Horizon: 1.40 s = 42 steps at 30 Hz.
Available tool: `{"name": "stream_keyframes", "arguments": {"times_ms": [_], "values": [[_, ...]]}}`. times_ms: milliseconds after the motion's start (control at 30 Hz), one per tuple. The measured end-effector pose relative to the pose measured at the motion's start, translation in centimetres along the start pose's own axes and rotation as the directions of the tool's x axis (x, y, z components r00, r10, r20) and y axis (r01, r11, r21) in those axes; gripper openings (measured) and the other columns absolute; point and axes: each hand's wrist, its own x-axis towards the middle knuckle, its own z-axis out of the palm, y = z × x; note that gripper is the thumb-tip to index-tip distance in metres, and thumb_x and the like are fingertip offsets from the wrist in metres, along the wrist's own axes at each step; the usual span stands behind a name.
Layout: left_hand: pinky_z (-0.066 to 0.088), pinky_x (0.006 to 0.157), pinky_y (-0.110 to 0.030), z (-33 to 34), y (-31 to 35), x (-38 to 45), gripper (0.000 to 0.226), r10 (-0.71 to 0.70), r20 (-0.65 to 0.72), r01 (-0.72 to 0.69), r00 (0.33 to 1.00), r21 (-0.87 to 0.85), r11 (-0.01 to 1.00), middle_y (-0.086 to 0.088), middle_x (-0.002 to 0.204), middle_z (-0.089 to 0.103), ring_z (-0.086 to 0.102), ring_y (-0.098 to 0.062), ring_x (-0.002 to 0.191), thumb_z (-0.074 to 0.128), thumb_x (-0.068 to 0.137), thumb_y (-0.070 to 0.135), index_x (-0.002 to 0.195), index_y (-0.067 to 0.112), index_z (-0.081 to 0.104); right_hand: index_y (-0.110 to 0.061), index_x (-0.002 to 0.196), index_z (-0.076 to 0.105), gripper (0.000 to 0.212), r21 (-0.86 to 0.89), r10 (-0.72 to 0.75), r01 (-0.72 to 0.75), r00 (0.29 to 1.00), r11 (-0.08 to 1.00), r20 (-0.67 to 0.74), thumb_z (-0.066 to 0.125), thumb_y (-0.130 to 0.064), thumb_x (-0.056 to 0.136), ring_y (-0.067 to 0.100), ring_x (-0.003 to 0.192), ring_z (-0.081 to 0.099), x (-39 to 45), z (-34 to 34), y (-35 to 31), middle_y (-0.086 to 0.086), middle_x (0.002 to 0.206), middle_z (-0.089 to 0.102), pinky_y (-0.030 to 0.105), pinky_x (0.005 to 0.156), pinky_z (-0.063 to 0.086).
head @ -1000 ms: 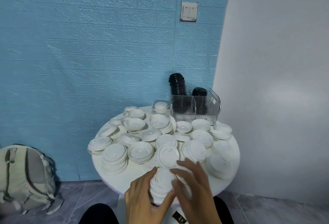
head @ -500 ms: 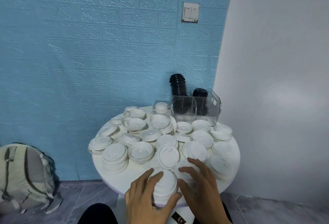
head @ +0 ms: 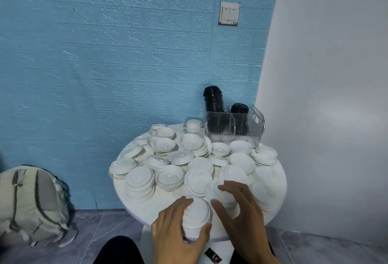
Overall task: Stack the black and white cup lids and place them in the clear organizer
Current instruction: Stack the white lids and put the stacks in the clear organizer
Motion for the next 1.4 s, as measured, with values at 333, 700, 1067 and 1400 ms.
{"name": "stream_keyframes", "arguments": {"times_ms": [333,700,1067,1400], "values": [[0.044,0.089,-0.025,-0.6,0.6,0.3,0.083,-0.06,0.05,0.058,0.997,0.036,0.998,0.026,0.122,0.056,0.052,-0.004,0.106,0.062,0.067,0.059,0.143,0.029,0.049,-0.036,0.101,0.071,0.029,0.09,-0.206,0.192,0.962,0.977,0.177,0.079,-0.045,0.075,-0.004,0.126,0.056,-1.8,2.7,-1.6,-0.024,0.126,0.061,0.011,0.086,0.051],[0.038,0.09,-0.024,-0.3,0.9,0.1,0.067,-0.036,0.053,0.037,0.998,-0.027,0.999,0.022,0.132,0.059,0.051,0.0,0.114,0.062,0.068,0.058,0.133,0.055,0.047,-0.039,0.112,0.069,0.024,0.097,-0.156,0.134,0.952,0.986,0.263,0.065,-0.045,0.09,-0.005,0.136,0.046,-2.0,2.8,-1.1,-0.031,0.134,0.055,0.035,0.097,0.054],[0.037,0.08,-0.031,1.1,0.8,0.4,0.057,-0.021,-0.054,0.021,0.998,0.006,1.0,0.006,0.11,0.07,0.058,-0.017,0.097,0.071,0.06,0.062,0.113,0.041,0.065,-0.046,0.125,0.062,0.041,-0.13,-0.02,0.044,0.983,0.991,0.18,0.06,-0.058,0.085,-0.001,0.13,0.048,-0.4,-1.2,2.7,-0.031,0.139,0.049,0.025,0.105,0.041],[0.031,0.083,-0.025,0.9,1.0,0.4,0.054,-0.068,-0.039,0.066,0.997,-0.029,0.997,0.008,0.114,0.07,0.057,-0.014,0.103,0.069,0.06,0.059,0.109,0.038,0.069,-0.041,0.096,0.075,0.03,-0.125,0.039,-0.015,0.981,0.992,0.191,0.079,-0.052,0.068,-0.021,0.105,0.055,-0.5,-1.6,2.2,-0.04,0.111,0.06,-0.002,0.088,0.037]]}}
